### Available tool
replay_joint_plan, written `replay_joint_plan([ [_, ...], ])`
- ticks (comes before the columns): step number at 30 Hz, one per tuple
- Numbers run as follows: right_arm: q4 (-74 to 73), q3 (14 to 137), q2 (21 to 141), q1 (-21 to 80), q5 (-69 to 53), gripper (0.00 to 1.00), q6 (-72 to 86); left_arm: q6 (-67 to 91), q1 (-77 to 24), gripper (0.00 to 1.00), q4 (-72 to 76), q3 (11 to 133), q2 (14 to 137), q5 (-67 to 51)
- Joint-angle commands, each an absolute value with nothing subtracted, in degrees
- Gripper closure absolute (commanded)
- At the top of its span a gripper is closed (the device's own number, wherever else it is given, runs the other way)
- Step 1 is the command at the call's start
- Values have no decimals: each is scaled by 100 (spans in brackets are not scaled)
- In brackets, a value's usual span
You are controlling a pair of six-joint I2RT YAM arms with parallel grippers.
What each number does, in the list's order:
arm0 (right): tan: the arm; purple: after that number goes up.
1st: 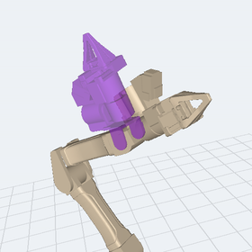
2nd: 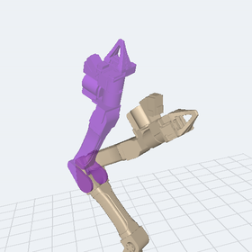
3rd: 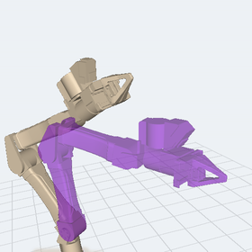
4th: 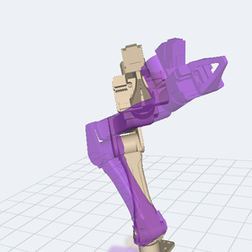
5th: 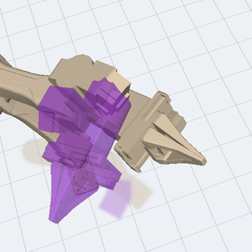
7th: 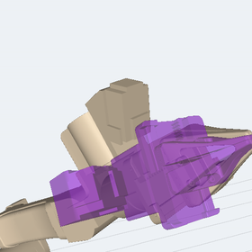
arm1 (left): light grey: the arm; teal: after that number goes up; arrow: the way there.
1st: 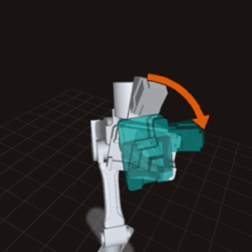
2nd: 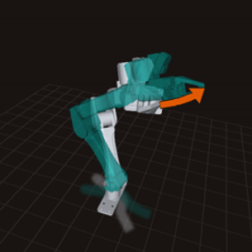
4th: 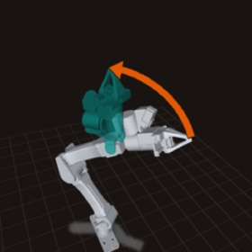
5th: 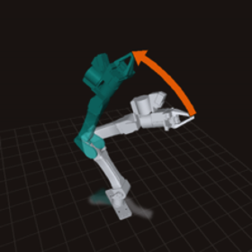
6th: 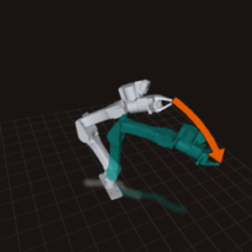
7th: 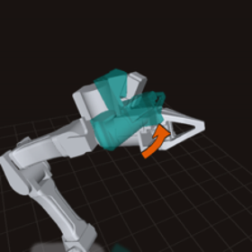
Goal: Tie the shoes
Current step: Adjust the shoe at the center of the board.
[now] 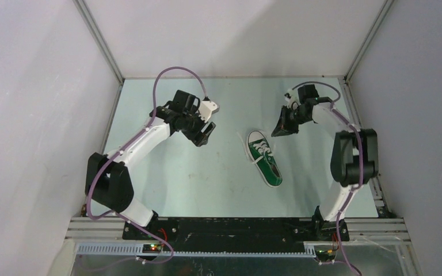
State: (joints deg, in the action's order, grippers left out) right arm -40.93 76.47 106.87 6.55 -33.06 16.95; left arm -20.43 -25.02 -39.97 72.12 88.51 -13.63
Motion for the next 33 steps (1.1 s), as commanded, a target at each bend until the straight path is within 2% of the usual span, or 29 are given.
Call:
replay_joint_plan([
  [1,-3746,7741,9613,724,-3901,100,1444,-2122,-2522,23,-3842,7512,8889,-1358],
  [13,-3609,7595,8948,618,-3367,100,1747,-2081,-2522,23,-3801,7351,8851,-1369],
  [18,-4100,7386,8964,631,-1512,99,1599,-1944,-2522,23,-3802,7301,8873,-1443],
  [20,-4207,7235,8957,537,-1124,78,1392,-1905,-2522,23,-3785,7266,8842,-1461],
  [21,-4205,7144,8963,459,-1402,64,1223,-1893,-2522,23,-3774,7241,8829,-1465],
  [23,-4240,7013,8961,404,-2092,54,503,-1876,-2522,23,-3751,7183,8798,-1460],
  [27,-4408,6589,9011,614,-2878,51,-1201,-1807,-2522,23,-3770,7107,8780,-1466],
  [30,-4348,6130,9069,888,-2931,48,-2482,-1577,-2499,23,-3750,7105,8747,-1469],
  [33,-4423,5993,9321,1380,-2840,48,-3041,-1254,-2403,23,-3751,7198,8716,-1727],
])
